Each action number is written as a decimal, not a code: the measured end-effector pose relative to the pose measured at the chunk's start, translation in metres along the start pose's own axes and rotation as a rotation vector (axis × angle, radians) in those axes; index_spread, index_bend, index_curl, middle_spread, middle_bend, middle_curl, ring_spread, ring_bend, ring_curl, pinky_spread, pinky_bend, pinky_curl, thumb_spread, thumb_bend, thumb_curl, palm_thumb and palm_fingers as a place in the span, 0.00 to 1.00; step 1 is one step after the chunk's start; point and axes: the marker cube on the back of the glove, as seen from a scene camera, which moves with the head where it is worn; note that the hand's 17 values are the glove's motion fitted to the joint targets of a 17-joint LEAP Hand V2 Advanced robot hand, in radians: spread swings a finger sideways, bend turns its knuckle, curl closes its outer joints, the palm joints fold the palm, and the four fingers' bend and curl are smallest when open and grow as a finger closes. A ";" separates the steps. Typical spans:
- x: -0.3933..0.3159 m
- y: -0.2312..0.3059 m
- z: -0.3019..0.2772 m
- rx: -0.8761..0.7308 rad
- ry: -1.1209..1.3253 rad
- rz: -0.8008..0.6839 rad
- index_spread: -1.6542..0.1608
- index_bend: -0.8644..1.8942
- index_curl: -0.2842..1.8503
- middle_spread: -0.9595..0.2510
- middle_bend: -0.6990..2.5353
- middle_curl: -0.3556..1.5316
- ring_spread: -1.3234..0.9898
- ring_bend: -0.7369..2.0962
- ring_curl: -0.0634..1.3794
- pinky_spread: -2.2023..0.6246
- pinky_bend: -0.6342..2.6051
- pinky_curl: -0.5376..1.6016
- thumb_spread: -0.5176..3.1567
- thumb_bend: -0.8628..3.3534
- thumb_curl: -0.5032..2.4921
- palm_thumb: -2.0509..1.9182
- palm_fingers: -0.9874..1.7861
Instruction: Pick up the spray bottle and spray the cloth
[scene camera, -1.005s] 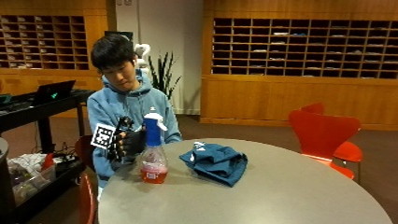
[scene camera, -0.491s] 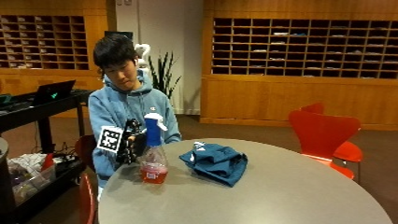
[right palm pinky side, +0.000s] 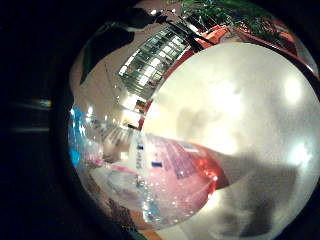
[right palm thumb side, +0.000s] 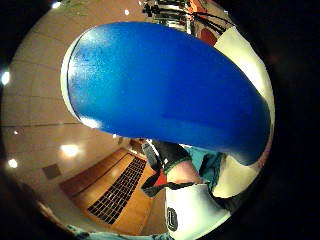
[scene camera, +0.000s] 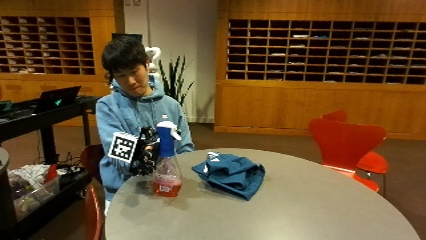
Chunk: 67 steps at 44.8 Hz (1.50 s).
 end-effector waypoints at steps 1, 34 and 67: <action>0.001 0.004 -0.002 -0.042 0.004 -0.020 0.87 0.36 0.24 0.94 0.31 0.38 0.64 0.42 0.28 0.86 0.30 0.41 0.39 0.20 0.28 0.64 0.49; -0.015 -0.028 0.054 0.010 0.049 0.000 0.81 0.38 0.29 0.69 0.36 0.42 0.51 0.45 0.31 0.78 0.25 0.40 0.39 0.20 0.29 0.69 0.80; -0.062 -0.014 0.101 -0.352 0.345 -0.229 0.79 0.42 0.36 0.68 0.36 0.43 0.49 0.43 0.33 0.69 0.33 0.45 0.24 0.20 0.38 0.74 0.85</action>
